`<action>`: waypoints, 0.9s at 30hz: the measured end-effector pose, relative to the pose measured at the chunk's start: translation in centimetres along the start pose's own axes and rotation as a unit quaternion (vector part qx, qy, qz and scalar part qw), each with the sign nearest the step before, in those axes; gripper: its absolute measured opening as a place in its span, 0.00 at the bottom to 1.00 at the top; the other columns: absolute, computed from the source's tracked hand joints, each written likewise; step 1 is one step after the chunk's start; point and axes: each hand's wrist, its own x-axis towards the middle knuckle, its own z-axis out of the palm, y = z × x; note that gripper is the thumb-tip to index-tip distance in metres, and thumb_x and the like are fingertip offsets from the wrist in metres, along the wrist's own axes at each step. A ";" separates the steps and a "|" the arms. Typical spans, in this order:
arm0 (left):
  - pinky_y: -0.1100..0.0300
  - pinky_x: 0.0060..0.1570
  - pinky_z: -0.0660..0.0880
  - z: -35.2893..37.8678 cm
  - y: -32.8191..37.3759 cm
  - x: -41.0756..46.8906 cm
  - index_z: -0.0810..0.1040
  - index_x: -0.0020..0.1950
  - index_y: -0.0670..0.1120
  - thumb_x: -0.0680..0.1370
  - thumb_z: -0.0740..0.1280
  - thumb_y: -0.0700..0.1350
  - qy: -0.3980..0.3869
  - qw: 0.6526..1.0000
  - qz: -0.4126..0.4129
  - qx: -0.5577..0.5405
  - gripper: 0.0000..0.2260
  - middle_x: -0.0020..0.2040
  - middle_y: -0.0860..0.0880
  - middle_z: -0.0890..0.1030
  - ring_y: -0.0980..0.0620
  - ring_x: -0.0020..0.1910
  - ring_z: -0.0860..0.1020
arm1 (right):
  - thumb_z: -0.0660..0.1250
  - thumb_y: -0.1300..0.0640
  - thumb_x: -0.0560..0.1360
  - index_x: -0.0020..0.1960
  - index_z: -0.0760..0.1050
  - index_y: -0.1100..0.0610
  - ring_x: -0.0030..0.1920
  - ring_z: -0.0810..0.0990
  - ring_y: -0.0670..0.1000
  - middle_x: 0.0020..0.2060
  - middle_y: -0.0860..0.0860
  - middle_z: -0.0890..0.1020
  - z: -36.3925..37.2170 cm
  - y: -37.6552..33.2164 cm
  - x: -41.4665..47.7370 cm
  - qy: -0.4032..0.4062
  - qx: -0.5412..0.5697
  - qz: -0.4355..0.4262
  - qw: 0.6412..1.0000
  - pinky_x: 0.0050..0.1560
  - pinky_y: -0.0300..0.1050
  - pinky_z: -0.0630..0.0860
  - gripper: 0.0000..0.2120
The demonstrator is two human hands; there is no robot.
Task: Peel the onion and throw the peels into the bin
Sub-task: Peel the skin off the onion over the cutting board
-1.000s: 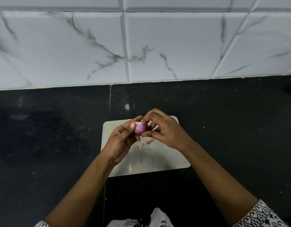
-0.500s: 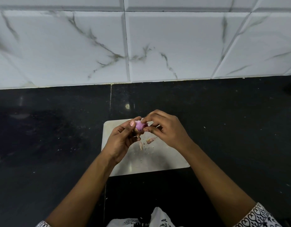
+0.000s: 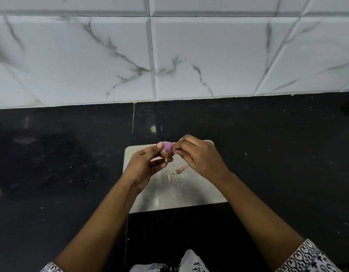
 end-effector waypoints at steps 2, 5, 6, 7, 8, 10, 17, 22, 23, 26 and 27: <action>0.65 0.37 0.79 0.0 -0.1 0.2 0.83 0.49 0.43 0.77 0.64 0.49 -0.001 0.999 -0.019 -0.029 0.12 0.44 0.43 0.84 0.50 0.42 0.83 | 0.71 0.60 0.69 0.45 0.80 0.61 0.34 0.82 0.50 0.39 0.55 0.83 0.2 0.1 -0.3 -0.008 -0.013 -0.009 1.000 0.35 0.37 0.78 0.06; 0.65 0.38 0.81 0.0 -0.4 0.1 0.81 0.50 0.42 0.75 0.65 0.50 -0.001 0.994 -0.046 -0.102 0.13 0.43 0.44 0.84 0.52 0.40 0.84 | 0.74 0.61 0.67 0.45 0.80 0.60 0.32 0.81 0.48 0.38 0.54 0.83 0.8 0.6 -1.1 -0.045 -0.020 -0.020 0.999 0.34 0.35 0.76 0.08; 0.64 0.40 0.81 0.0 -0.4 0.1 0.80 0.51 0.41 0.74 0.65 0.51 0.000 0.990 -0.052 -0.132 0.14 0.43 0.43 0.85 0.52 0.39 0.84 | 0.74 0.60 0.68 0.45 0.80 0.60 0.32 0.81 0.48 0.37 0.54 0.82 0.9 0.8 -1.3 -0.064 -0.017 -0.019 0.998 0.33 0.35 0.76 0.08; 0.64 0.40 0.80 -0.1 -0.5 0.1 0.79 0.51 0.41 0.74 0.65 0.51 0.001 0.986 -0.056 -0.157 0.15 0.42 0.43 0.85 0.52 0.39 0.84 | 0.73 0.59 0.69 0.45 0.80 0.60 0.32 0.80 0.48 0.37 0.53 0.82 1.0 0.9 -1.6 -0.081 -0.013 -0.012 0.997 0.32 0.36 0.75 0.07; 0.63 0.40 0.80 -0.2 -0.5 0.1 0.78 0.52 0.40 0.75 0.64 0.50 0.000 0.983 -0.060 -0.173 0.15 0.43 0.42 0.85 0.51 0.39 0.84 | 0.71 0.57 0.70 0.45 0.79 0.59 0.31 0.80 0.48 0.37 0.53 0.81 1.2 1.0 -1.9 -0.093 -0.009 0.004 0.996 0.32 0.36 0.74 0.06; 0.63 0.38 0.81 -0.5 -0.6 0.1 0.77 0.55 0.40 0.77 0.63 0.50 -0.002 0.980 -0.073 -0.187 0.15 0.45 0.41 0.85 0.48 0.42 0.85 | 0.66 0.54 0.74 0.45 0.79 0.58 0.33 0.80 0.48 0.39 0.52 0.81 1.3 1.3 -2.4 -0.101 0.007 0.055 0.993 0.34 0.37 0.75 0.08; 0.60 0.38 0.81 -1.0 -1.4 -0.1 0.76 0.57 0.44 0.78 0.63 0.48 0.013 0.978 -0.095 -0.183 0.12 0.45 0.44 0.85 0.45 0.45 0.84 | 0.63 0.57 0.76 0.56 0.79 0.53 0.51 0.78 0.49 0.53 0.50 0.79 2.3 1.6 -2.7 -0.202 0.027 0.181 0.962 0.53 0.43 0.76 0.11; 0.59 0.40 0.81 -1.0 -1.9 0.0 0.77 0.56 0.42 0.75 0.65 0.46 0.010 0.977 -0.092 -0.191 0.13 0.46 0.42 0.85 0.46 0.45 0.84 | 0.72 0.55 0.71 0.42 0.77 0.52 0.39 0.77 0.45 0.40 0.47 0.79 2.0 1.1 -2.3 -0.109 0.026 0.250 0.962 0.42 0.38 0.76 0.04; 0.59 0.40 0.81 -1.0 -1.9 0.0 0.77 0.56 0.42 0.73 0.66 0.46 0.008 0.978 -0.091 -0.189 0.13 0.46 0.42 0.85 0.46 0.44 0.85 | 0.72 0.56 0.70 0.41 0.74 0.52 0.38 0.76 0.44 0.40 0.46 0.77 2.1 1.1 -2.2 -0.104 0.042 0.258 0.960 0.41 0.38 0.75 0.07; 0.60 0.41 0.81 -1.0 -2.1 0.2 0.77 0.56 0.40 0.68 0.69 0.46 0.003 0.982 -0.090 -0.169 0.19 0.45 0.42 0.85 0.49 0.43 0.85 | 0.71 0.59 0.71 0.48 0.75 0.52 0.42 0.77 0.43 0.46 0.46 0.78 1.9 0.7 -1.8 -0.080 0.135 0.265 0.951 0.45 0.38 0.78 0.09; 0.60 0.40 0.82 -0.9 -2.1 0.2 0.77 0.56 0.40 0.67 0.69 0.47 0.001 0.983 -0.089 -0.162 0.19 0.44 0.42 0.85 0.50 0.41 0.84 | 0.71 0.59 0.71 0.52 0.75 0.51 0.44 0.78 0.42 0.49 0.47 0.78 1.5 0.5 -1.5 -0.071 0.179 0.259 0.946 0.44 0.35 0.77 0.11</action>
